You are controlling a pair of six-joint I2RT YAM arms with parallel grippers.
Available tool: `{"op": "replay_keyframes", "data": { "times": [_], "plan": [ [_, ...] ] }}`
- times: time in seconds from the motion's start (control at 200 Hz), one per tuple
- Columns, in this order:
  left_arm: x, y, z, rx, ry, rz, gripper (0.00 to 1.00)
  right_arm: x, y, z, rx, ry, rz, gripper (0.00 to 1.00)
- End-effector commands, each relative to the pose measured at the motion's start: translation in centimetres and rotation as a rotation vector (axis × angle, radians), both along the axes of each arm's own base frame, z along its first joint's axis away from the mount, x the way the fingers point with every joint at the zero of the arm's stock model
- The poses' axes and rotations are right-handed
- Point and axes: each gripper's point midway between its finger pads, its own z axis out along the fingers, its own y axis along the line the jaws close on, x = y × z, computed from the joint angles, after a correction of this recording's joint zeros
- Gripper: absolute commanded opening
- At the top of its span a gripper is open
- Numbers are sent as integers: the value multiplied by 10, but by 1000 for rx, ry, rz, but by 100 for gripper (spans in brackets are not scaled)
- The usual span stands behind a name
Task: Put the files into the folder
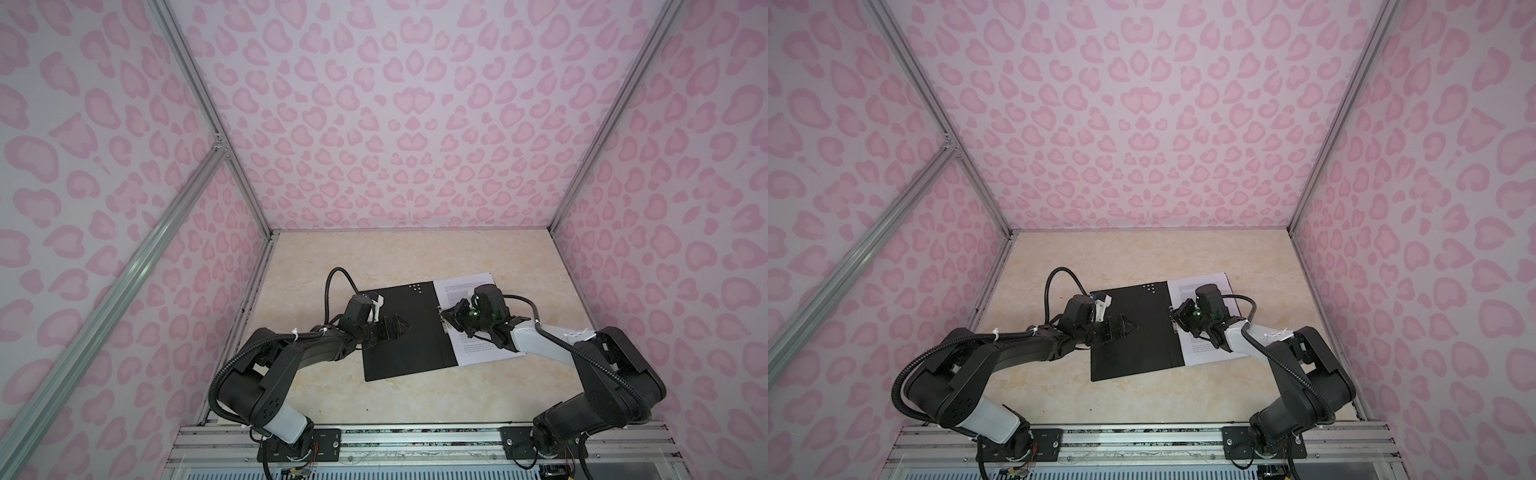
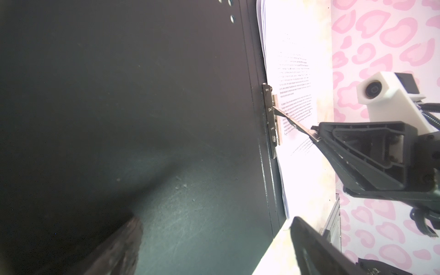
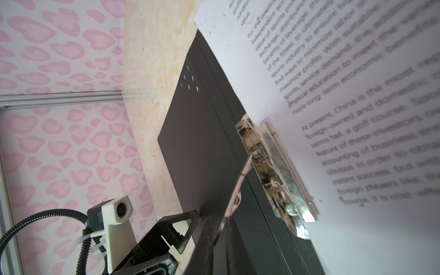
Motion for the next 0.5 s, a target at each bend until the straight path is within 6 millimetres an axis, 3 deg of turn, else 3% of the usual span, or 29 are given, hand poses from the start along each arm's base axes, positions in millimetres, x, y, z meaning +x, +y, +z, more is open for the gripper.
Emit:
{"op": "replay_keyframes", "data": {
  "times": [0.0,0.495],
  "plan": [
    [-33,32,-45,172,196,43,99,-2,3,0,8,-9,19,13],
    [-32,34,-48,189,199,53,99,-9,6,-3,39,-18,35,7]
  ]
}}
